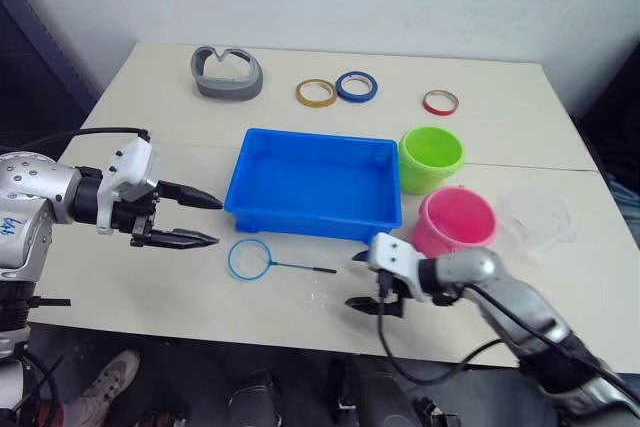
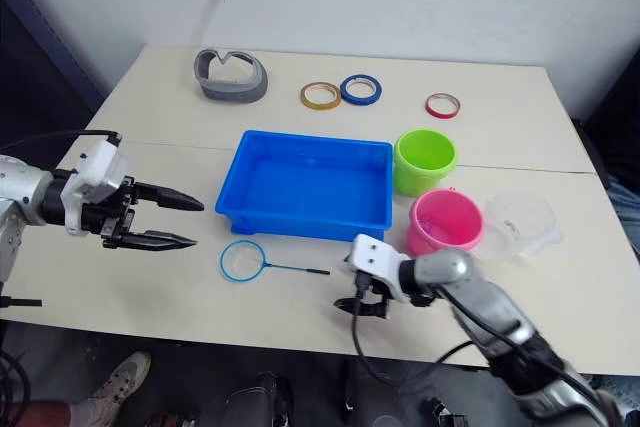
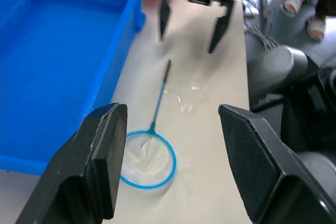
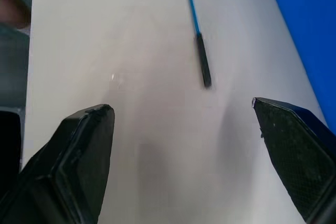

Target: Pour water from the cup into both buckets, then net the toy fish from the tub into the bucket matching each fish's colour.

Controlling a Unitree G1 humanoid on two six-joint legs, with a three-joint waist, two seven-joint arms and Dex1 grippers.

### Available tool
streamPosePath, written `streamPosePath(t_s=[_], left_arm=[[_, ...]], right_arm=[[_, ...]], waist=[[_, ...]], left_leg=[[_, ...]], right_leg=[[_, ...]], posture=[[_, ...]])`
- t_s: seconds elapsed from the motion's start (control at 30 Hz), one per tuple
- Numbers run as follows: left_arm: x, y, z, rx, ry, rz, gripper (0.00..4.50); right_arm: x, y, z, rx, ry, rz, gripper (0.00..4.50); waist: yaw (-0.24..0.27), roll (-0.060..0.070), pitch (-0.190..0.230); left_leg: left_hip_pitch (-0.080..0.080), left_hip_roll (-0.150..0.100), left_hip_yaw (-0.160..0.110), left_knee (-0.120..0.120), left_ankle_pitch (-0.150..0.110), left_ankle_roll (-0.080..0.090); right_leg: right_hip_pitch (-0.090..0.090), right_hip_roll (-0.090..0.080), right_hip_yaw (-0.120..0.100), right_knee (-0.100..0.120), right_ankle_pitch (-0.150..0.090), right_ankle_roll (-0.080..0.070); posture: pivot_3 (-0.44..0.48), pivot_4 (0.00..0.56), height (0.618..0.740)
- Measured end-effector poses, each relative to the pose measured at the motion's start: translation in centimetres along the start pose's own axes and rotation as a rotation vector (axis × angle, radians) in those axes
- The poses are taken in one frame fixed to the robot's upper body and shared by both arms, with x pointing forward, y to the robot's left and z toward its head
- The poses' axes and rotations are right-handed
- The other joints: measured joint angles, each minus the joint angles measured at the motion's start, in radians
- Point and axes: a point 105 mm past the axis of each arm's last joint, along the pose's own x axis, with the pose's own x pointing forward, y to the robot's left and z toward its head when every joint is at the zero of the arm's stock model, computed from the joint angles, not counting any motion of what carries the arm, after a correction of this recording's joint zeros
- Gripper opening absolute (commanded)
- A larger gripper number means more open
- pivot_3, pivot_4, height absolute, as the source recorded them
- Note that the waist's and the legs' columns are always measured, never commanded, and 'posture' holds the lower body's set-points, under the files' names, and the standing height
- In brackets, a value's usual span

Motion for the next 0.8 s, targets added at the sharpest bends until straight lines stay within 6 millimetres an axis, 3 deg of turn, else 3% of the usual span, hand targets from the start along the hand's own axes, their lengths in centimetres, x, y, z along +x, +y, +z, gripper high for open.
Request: streamPosePath(t_s=[0.07, 0.17, 0.27, 0.33, 0.43, 0.6, 0.8], left_arm=[[-0.3, 0.5, -0.3, -0.042, -0.003, 0.067, 3.08], [-0.4, 0.5, -2.6, -0.158, 0.029, 0.172, 3.08], [-0.3, 0.4, -4.8, -0.255, 0.025, 0.26, 3.08], [-0.6, 0.4, -5.7, -0.273, -0.011, 0.349, 3.08], [-1.5, -1.4, -10.2, -0.411, -0.018, 0.506, 3.08], [-2.7, -4.6, -14.0, -0.534, 0.021, 0.622, 3.08], [-3.8, -5.3, -14.2, -0.532, 0.028, 0.694, 3.08]], right_arm=[[-2.0, 0.5, 1.2, 0.018, -0.032, -0.004, 4.44], [-4.1, 1.5, 2.6, 0.09, -0.098, -0.005, 4.44], [-5.1, 2.3, 2.1, 0.18, -0.107, -0.016, 4.44], [-5.7, 2.8, 1.5, 0.217, -0.102, -0.05, 4.44], [-6.1, 4.3, -2.4, 0.359, -0.031, -0.108, 4.44], [-7.2, 4.1, -4.8, 0.359, -0.025, -0.237, 4.44], [-7.7, 4.4, -6.2, 0.338, -0.02, -0.269, 4.44]], waist=[[-0.003, 0.0, 0.0], [-0.005, 0.0, 0.0], [-0.001, 0.0, 0.0], [0.002, 0.0, -0.001], [0.001, 0.001, -0.001], [0.003, -0.004, -0.004], [0.005, -0.004, -0.004]], left_leg=[[0.002, 0.0, 0.0, -0.001, 0.0, 0.0], [0.004, 0.0, -0.001, -0.003, 0.0, -0.001], [0.005, 0.0, -0.004, -0.003, 0.0, 0.0], [0.006, 0.0, -0.006, -0.005, -0.001, 0.001], [0.011, -0.001, -0.005, -0.014, -0.002, 0.003], [0.014, -0.001, -0.006, -0.015, -0.004, 0.007], [0.025, 0.0, -0.008, -0.018, -0.006, 0.009]], right_leg=[[0.001, 0.0, 0.0, 0.0, 0.0, 0.0], [0.003, 0.0, 0.0, -0.001, 0.0, 0.0], [0.007, 0.0, -0.003, -0.005, 0.0, 0.0], [0.012, -0.001, -0.004, -0.01, 0.001, 0.001], [0.016, -0.001, -0.004, -0.017, 0.0, 0.002], [0.019, -0.001, -0.005, -0.019, 0.0, 0.003], [0.033, -0.001, -0.007, -0.024, 0.001, 0.002]], posture=[[0.0, 0.15, 0.693], [0.0, 0.15, 0.693], [0.0, 0.15, 0.693], [0.0, 0.15, 0.693], [0.0, 0.15, 0.693], [0.0, 0.15, 0.693], [0.0, 0.15, 0.693]])
